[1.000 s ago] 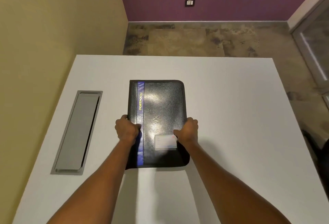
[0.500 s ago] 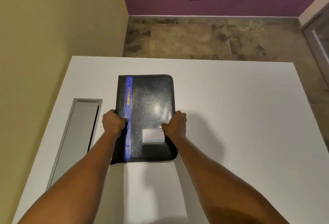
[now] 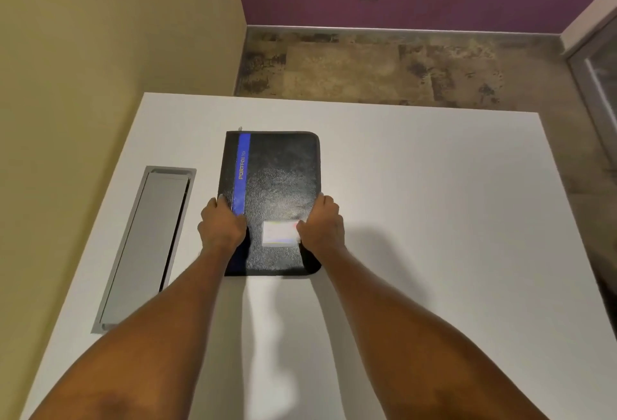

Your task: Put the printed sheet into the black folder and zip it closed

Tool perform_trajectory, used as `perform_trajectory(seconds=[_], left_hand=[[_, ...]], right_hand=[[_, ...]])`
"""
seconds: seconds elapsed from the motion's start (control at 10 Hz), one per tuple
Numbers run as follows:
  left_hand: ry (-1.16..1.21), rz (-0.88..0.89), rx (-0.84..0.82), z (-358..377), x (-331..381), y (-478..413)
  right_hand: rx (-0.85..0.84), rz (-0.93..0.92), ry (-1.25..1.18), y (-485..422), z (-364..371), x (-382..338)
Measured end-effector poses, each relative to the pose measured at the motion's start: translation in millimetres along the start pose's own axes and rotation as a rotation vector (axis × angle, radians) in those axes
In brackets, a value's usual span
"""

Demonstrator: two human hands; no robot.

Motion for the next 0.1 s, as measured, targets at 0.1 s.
perform_trajectory(seconds=[0.1], left_hand=[[-0.034,0.084,0.026,3.7,15.0,29.6]], right_hand=[[0.0,-0.111,0.036,26.9,-2.9,0.3]])
Point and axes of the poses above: each hand's wrist, its own y-axis away from the middle knuckle, its own z-axis out of the palm, x = y × z, the point moved 9 cm from there along -y, towards the middle knuckle, and after that the axes turned 15 degrees about z, right-handed, at the moved point
